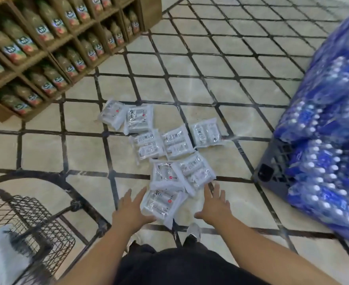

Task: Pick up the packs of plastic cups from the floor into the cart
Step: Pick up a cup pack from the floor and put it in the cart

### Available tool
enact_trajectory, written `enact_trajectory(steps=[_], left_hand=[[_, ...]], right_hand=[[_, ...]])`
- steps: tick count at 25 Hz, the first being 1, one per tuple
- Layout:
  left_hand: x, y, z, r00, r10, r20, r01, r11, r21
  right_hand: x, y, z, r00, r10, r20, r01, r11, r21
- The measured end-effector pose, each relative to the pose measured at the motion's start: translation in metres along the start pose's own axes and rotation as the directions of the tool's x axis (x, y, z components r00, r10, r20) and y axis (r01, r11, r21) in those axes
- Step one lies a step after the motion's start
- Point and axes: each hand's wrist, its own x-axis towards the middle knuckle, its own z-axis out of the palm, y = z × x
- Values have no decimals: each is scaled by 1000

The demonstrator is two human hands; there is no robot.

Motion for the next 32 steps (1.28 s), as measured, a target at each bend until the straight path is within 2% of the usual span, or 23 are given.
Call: enact_trajectory(steps=[5, 10, 16, 19, 21, 25, 29, 32], left_hand=[[52, 11, 7, 999, 45, -13, -44, 999, 20], [160, -27, 94, 996, 9, 91, -7, 1000, -27], [338, -128, 244, 980, -48, 191, 45, 999, 23], [429, -170, 303, 985, -47, 164, 45, 999, 16], [488, -188, 347, 987, -33, 158, 33, 999, 2], [568, -201, 419, 984, -12, 180, 20, 999, -45], [588, -187, 467, 992, 25, 124, -15, 997, -78], [572, -185, 484, 998, 17, 65, 0, 968, -251]], right_hand=[[13, 6, 37, 995, 56, 79, -66, 990, 124], [88, -10, 117, 975, 132, 176, -171, 958, 229], [279, -24, 277, 947, 153, 284, -215, 955, 204], [381, -33, 347, 954, 152, 258, -216, 946, 240], [441, -38, 394, 957, 170, 236, -246, 906, 345], [509, -53, 462, 923, 253, 289, -376, 750, 544], [528, -54, 496, 959, 193, 208, -283, 673, 684], [523, -52, 494, 966, 173, 193, -259, 666, 700]])
